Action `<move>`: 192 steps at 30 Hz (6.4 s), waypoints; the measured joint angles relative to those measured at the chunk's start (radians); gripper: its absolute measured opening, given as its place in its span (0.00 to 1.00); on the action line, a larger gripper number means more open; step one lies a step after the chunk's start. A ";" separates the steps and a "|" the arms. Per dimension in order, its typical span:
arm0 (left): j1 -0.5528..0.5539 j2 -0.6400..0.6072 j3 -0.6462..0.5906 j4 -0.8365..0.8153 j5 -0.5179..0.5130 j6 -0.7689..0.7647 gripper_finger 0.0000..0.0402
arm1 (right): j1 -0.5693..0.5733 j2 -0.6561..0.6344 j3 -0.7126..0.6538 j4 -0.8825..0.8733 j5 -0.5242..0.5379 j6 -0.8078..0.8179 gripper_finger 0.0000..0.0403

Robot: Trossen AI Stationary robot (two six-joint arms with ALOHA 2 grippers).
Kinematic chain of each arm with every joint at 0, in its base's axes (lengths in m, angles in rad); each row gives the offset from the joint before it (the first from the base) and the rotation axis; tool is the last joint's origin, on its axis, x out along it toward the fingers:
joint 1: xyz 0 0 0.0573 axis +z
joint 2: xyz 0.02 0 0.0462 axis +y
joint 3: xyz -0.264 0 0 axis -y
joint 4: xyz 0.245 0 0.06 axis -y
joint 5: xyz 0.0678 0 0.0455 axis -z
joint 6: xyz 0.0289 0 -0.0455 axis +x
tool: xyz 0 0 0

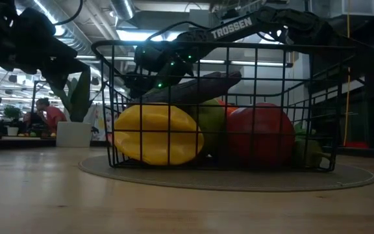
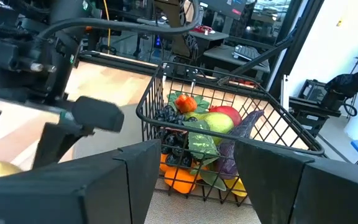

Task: Build produce basket
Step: Put the yellow pear into the black wire basket, then return to Home Position

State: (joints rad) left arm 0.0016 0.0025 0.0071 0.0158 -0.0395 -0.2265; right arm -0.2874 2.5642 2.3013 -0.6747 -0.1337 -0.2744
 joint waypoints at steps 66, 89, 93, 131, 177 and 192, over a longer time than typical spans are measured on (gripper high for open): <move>0.000 0.000 0.000 0.000 0.000 0.000 0.48 | 0.296 -0.569 0.055 -0.844 0.017 0.377 0.49; 0.000 0.000 0.000 0.000 0.000 0.000 0.48 | 0.429 -0.569 0.035 -0.896 -0.086 0.457 0.72; 0.000 0.000 0.000 0.000 0.000 0.000 0.48 | 0.428 -0.569 0.035 -0.896 -0.079 0.457 0.72; 0.000 0.000 0.000 0.000 0.000 0.000 0.48 | 0.420 -0.569 0.035 -0.777 0.272 0.239 0.72; 0.000 0.000 0.000 0.000 0.000 0.000 0.49 | 0.426 -1.191 -1.008 -0.345 0.272 0.568 0.72; 0.000 0.000 0.000 0.000 0.000 0.000 0.49 | 0.436 -1.404 -1.315 -0.112 0.265 0.712 0.72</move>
State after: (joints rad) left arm 0.0016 0.0025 0.0071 0.0158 -0.0395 -0.2264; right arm 0.1484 1.1599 0.9861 -0.7870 0.1310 0.4380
